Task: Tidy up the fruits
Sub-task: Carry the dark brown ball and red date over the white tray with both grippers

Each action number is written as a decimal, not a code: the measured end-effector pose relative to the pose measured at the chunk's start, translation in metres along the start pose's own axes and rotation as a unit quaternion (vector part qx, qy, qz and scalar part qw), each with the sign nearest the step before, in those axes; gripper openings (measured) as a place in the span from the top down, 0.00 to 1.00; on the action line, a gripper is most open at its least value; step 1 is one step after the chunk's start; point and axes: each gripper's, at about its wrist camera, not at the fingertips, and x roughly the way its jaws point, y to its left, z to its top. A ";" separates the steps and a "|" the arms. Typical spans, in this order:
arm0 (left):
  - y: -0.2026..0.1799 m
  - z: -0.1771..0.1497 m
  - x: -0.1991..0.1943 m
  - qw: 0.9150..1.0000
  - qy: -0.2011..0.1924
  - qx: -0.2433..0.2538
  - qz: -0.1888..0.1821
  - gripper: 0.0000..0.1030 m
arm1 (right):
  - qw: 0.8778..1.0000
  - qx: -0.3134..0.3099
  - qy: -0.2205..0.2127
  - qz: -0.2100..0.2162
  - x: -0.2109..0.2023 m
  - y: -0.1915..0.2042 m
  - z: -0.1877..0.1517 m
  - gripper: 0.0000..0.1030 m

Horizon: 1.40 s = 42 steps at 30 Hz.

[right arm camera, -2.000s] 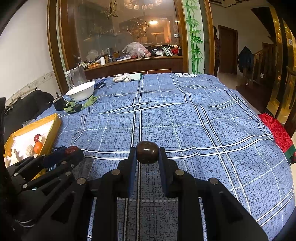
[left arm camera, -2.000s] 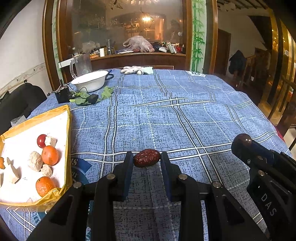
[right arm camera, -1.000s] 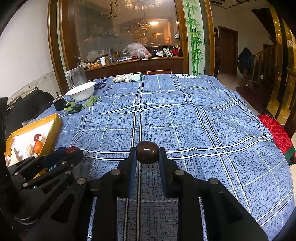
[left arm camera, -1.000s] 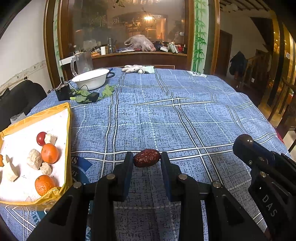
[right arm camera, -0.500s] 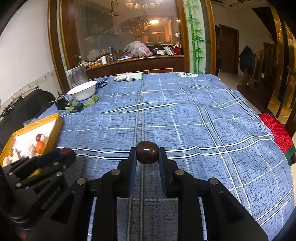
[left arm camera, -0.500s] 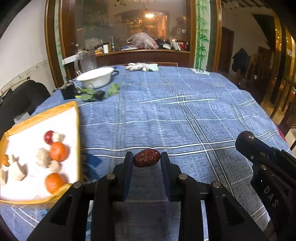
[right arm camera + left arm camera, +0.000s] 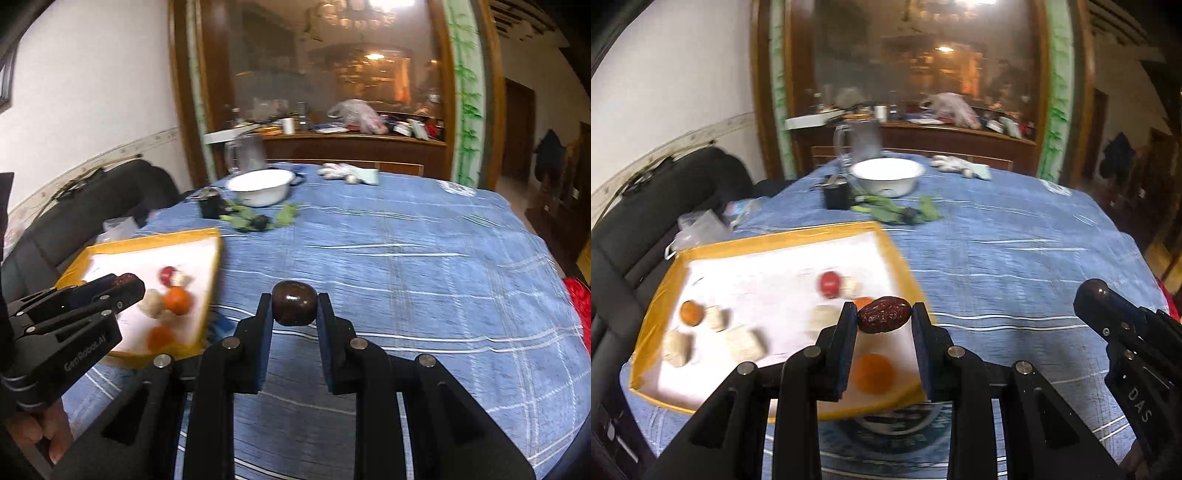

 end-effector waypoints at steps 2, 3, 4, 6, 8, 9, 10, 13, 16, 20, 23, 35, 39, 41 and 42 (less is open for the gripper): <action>0.013 0.001 -0.001 1.000 -0.001 -0.011 0.011 0.72 | 1.000 -0.009 0.001 0.011 0.003 0.014 0.002 0.76; 0.021 0.001 -0.001 1.000 -0.001 -0.017 0.017 0.72 | 1.000 -0.016 0.001 0.018 0.005 0.022 0.003 0.76; 0.028 0.001 -0.001 0.999 -0.001 -0.022 0.023 0.72 | 1.000 -0.019 0.002 0.022 0.006 0.028 0.004 0.76; 0.043 0.003 -0.002 0.999 -0.002 -0.033 0.036 0.72 | 0.999 -0.029 0.003 0.032 0.008 0.041 0.006 0.76; 0.055 0.003 -0.002 0.998 -0.003 -0.040 0.046 0.72 | 0.998 -0.039 0.003 0.042 0.011 0.053 0.009 0.76; 0.061 0.003 -0.002 0.998 -0.003 -0.045 0.051 0.72 | 0.998 -0.043 0.004 0.046 0.013 0.059 0.010 0.76; 0.067 0.003 -0.002 0.997 -0.002 -0.050 0.056 0.72 | 0.998 -0.046 0.004 0.050 0.014 0.063 0.011 0.76; 0.083 0.002 -0.002 0.996 -0.001 -0.060 0.069 0.72 | 0.996 -0.059 0.007 0.064 0.019 0.080 0.014 0.76; 0.097 0.002 -0.002 0.995 0.000 -0.068 0.079 0.72 | 0.995 -0.069 0.012 0.077 0.025 0.092 0.017 0.76; 0.114 0.001 0.002 0.993 0.006 -0.077 0.093 0.72 | 0.992 -0.080 0.020 0.096 0.034 0.105 0.018 0.76; 0.125 0.000 0.008 0.991 0.013 -0.083 0.105 0.72 | 0.991 -0.087 0.028 0.102 0.043 0.111 0.018 0.76; 0.160 0.005 0.031 0.985 0.044 -0.092 0.138 0.72 | 0.986 -0.097 0.066 0.119 0.097 0.120 0.031 0.76; 0.167 0.006 0.041 0.983 0.056 -0.096 0.143 0.72 | 0.984 -0.106 0.080 0.117 0.111 0.124 0.030 0.75; 0.168 0.005 0.043 0.983 0.059 -0.098 0.144 0.72 | 0.984 -0.105 0.086 0.117 0.117 0.125 0.030 0.75; 0.169 0.005 0.045 0.983 0.062 -0.098 0.145 0.72 | 0.984 -0.105 0.088 0.116 0.120 0.126 0.029 0.75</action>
